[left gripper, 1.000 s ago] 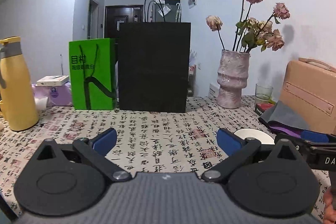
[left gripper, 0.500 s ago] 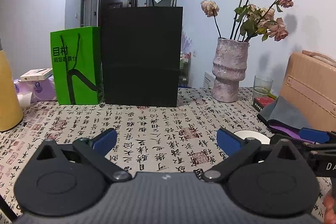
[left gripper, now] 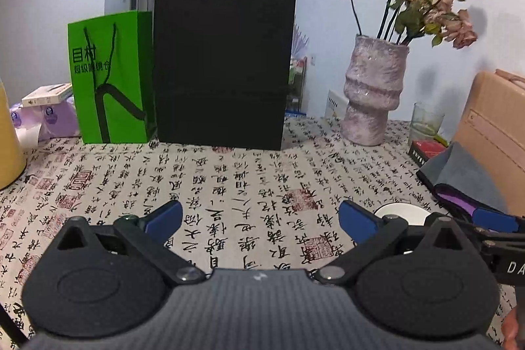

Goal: Organize plates and bowls
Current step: 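Move both open grippers toward the white bowl beside the pink vase, then close both grippers on the white bowl rim, then lift the white bowl with both grippers and tilt it up, then carry the held white bowl with both grippers toward the blue bowl, then lower the white bowl into the blue bowl with both grippers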

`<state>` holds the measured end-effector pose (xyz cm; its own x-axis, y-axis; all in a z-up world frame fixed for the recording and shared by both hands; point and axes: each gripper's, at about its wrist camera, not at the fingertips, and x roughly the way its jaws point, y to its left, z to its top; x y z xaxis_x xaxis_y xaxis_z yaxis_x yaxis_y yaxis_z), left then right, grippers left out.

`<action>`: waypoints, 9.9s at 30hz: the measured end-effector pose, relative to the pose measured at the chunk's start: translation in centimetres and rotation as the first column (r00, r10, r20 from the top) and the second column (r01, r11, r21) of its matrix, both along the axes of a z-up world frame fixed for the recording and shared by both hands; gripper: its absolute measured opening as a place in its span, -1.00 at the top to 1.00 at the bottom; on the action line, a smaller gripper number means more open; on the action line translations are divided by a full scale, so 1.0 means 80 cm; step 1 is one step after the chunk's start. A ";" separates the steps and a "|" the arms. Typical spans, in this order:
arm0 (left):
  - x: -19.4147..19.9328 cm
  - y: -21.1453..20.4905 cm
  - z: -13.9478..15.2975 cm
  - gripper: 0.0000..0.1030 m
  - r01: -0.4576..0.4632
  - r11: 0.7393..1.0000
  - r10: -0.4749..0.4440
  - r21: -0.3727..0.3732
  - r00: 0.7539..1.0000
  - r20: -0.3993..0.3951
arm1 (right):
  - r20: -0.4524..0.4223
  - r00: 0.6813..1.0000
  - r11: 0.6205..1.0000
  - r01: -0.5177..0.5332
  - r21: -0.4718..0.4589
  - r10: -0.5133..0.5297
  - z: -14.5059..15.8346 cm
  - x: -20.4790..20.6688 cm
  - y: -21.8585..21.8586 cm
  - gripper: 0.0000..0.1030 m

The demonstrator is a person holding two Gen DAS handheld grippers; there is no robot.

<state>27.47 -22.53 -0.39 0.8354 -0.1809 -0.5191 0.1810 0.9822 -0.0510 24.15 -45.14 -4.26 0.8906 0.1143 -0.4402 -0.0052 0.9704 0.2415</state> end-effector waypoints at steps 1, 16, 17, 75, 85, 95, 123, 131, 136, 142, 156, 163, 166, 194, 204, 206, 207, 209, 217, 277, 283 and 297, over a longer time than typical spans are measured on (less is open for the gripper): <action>0.002 -0.001 -0.001 -1.00 0.001 1.000 -0.001 0.002 1.000 -0.005 | 0.000 1.000 1.000 -0.001 0.006 0.001 -0.003 0.002 -0.001 -1.00; 0.036 -0.037 -0.027 -1.00 0.038 0.999 -0.035 0.020 0.990 -0.136 | -0.072 0.995 0.997 0.067 0.038 -0.064 -0.036 0.022 -0.025 -0.79; 0.039 -0.040 -0.029 -1.00 0.043 0.999 -0.039 0.020 0.988 -0.148 | -0.077 0.994 0.996 0.074 0.040 -0.071 -0.037 0.022 -0.027 -0.78; 0.059 -0.168 -0.087 0.67 0.126 0.991 -0.107 0.038 0.940 -0.324 | -0.224 0.966 0.960 0.175 0.217 -0.126 -0.086 0.042 -0.074 0.61; 0.040 -0.158 -0.069 0.65 0.119 0.993 -0.108 0.022 0.955 -0.276 | -0.152 0.983 0.968 0.138 0.212 -0.107 -0.069 0.026 -0.065 0.60; 0.016 -0.135 -0.039 0.65 0.101 0.995 -0.096 0.014 0.973 -0.210 | -0.059 0.996 0.976 0.073 0.203 -0.062 -0.044 0.008 -0.047 0.60; -0.047 -0.037 0.009 0.65 0.026 0.999 -0.029 -0.023 0.988 -0.150 | -0.021 1.000 0.983 0.013 0.184 -0.009 0.010 -0.040 0.048 0.61; -0.063 -0.015 0.017 0.65 0.011 0.999 -0.017 -0.040 0.988 -0.151 | -0.014 1.000 0.984 0.002 0.177 0.001 0.020 -0.056 0.071 0.61; -0.073 0.000 0.023 0.65 -0.004 0.999 -0.003 -0.047 0.990 -0.144 | -0.009 1.000 0.986 -0.013 0.168 0.014 0.026 -0.066 0.086 0.61; -0.088 0.020 0.030 0.65 -0.022 0.998 0.013 -0.059 0.991 -0.134 | -0.001 0.999 0.987 -0.033 0.159 0.033 0.034 -0.077 0.103 0.61; -0.115 0.064 0.045 0.66 -0.060 0.995 0.050 -0.083 0.992 -0.114 | 0.016 0.997 0.987 -0.072 0.142 0.070 0.048 -0.098 0.147 0.61; -0.129 0.088 0.049 0.66 -0.078 0.992 0.067 -0.096 0.992 -0.109 | 0.020 0.996 0.987 -0.091 0.135 0.089 0.055 -0.109 0.169 0.61; -0.135 0.100 0.050 0.66 -0.084 0.991 0.073 -0.102 0.992 -0.106 | 0.022 0.995 0.987 -0.099 0.130 0.097 0.058 -0.114 0.180 0.61; -0.181 0.188 0.060 0.66 -0.190 0.973 0.174 -0.130 0.977 -0.123 | -0.015 0.979 0.972 -0.202 0.120 0.205 0.069 -0.141 0.264 0.61; -0.192 0.215 0.061 0.66 -0.216 0.967 0.203 -0.132 0.974 -0.105 | -0.001 0.972 0.963 -0.233 0.131 0.236 0.070 -0.144 0.288 0.61; -0.194 0.222 0.062 0.66 -0.223 0.966 0.210 -0.134 0.972 -0.103 | 0.001 0.970 0.962 -0.240 0.132 0.242 0.070 -0.145 0.295 0.61; -0.195 0.226 0.061 0.66 -0.226 0.965 0.213 -0.136 0.972 -0.102 | 0.002 0.970 0.961 -0.243 0.132 0.245 0.070 -0.145 0.298 0.61; -0.198 0.233 0.061 0.66 -0.232 0.963 0.220 -0.136 0.970 -0.102 | 0.004 0.968 0.959 -0.250 0.134 0.252 0.071 -0.146 0.305 0.61; -0.213 0.268 0.063 0.66 -0.266 0.954 0.256 -0.140 0.963 -0.091 | 0.010 0.958 0.947 -0.286 0.143 0.287 0.071 -0.151 0.339 0.61; -0.246 0.444 0.007 0.66 -0.458 0.873 0.440 -0.166 0.887 -0.139 | -0.112 0.871 0.876 -0.468 0.115 0.479 0.021 -0.131 0.526 0.61; -0.243 0.458 -0.003 0.66 -0.476 0.865 0.453 -0.156 0.877 -0.161 | -0.145 0.855 0.867 -0.486 0.107 0.497 0.011 -0.126 0.542 0.61; -0.246 0.480 -0.026 0.66 -0.515 0.846 0.484 -0.138 0.850 -0.208 | -0.186 0.826 0.843 -0.538 0.023 0.532 -0.004 -0.123 0.578 0.61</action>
